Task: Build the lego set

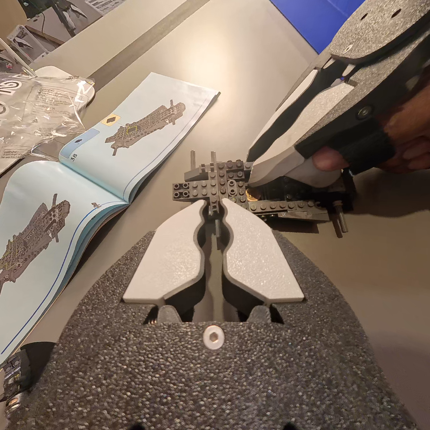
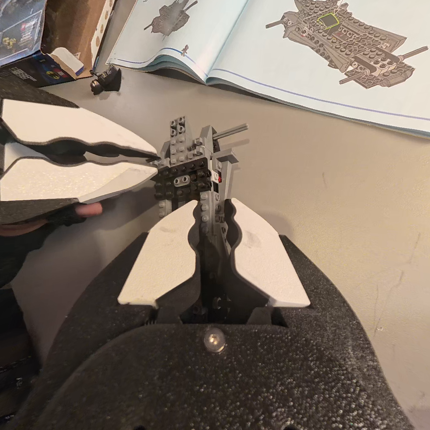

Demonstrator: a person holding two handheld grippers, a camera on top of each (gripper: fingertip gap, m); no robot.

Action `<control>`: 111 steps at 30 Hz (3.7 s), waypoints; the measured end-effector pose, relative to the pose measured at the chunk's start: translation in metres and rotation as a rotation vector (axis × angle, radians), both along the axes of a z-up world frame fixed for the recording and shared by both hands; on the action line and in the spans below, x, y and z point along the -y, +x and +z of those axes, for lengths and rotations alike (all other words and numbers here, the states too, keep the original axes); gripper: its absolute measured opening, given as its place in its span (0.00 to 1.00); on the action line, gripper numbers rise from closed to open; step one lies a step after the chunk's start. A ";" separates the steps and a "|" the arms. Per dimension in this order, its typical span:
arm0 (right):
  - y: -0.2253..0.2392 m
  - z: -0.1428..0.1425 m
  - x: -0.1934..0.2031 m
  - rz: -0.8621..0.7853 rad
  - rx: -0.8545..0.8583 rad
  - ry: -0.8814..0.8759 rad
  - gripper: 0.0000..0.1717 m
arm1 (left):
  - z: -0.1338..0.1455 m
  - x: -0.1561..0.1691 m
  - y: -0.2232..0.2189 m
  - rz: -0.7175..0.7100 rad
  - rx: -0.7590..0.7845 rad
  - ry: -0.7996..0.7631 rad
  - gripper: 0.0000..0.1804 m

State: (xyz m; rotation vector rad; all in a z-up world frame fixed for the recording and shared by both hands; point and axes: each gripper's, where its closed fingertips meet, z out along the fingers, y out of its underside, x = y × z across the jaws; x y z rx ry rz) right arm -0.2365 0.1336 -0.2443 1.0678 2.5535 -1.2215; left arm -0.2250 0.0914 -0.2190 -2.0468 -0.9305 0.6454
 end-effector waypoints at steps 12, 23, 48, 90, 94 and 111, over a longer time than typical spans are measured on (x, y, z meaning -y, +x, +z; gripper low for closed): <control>-0.010 0.010 -0.005 -0.067 0.063 -0.112 0.11 | 0.006 0.018 -0.006 0.147 0.238 0.417 0.20; -0.014 0.025 -0.001 -0.143 0.111 -0.239 0.11 | 0.022 -0.030 0.004 0.027 0.590 1.095 0.31; 0.005 0.039 0.006 0.007 0.234 -0.350 0.27 | 0.021 -0.027 0.001 0.028 0.649 1.175 0.21; 0.024 0.053 0.026 0.081 0.498 -0.653 0.21 | 0.034 -0.015 0.009 -0.103 0.601 1.060 0.28; 0.021 0.056 0.025 0.067 0.503 -0.682 0.21 | 0.036 0.007 -0.001 -0.039 0.559 1.076 0.31; 0.024 0.065 0.028 0.079 0.545 -0.750 0.21 | 0.065 0.004 0.009 -0.181 -0.029 0.444 0.06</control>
